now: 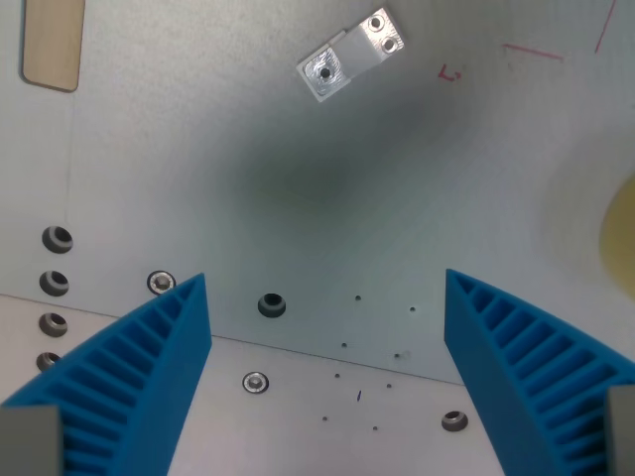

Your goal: Move in gripper negative x

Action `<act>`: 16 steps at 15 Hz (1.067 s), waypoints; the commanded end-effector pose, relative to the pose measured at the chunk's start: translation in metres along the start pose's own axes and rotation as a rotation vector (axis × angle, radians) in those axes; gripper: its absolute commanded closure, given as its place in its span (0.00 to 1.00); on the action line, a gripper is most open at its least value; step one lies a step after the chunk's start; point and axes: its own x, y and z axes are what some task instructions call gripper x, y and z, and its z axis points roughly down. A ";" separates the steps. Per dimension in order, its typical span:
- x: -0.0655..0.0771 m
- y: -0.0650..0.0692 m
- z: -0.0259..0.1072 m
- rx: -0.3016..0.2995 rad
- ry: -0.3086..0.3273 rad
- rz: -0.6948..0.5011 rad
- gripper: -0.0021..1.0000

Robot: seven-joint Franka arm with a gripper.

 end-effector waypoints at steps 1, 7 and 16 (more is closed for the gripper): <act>-0.005 0.000 -0.003 -0.001 0.006 0.000 0.00; -0.035 0.000 -0.002 -0.001 0.006 0.000 0.00; -0.080 0.000 -0.002 -0.001 0.006 0.000 0.00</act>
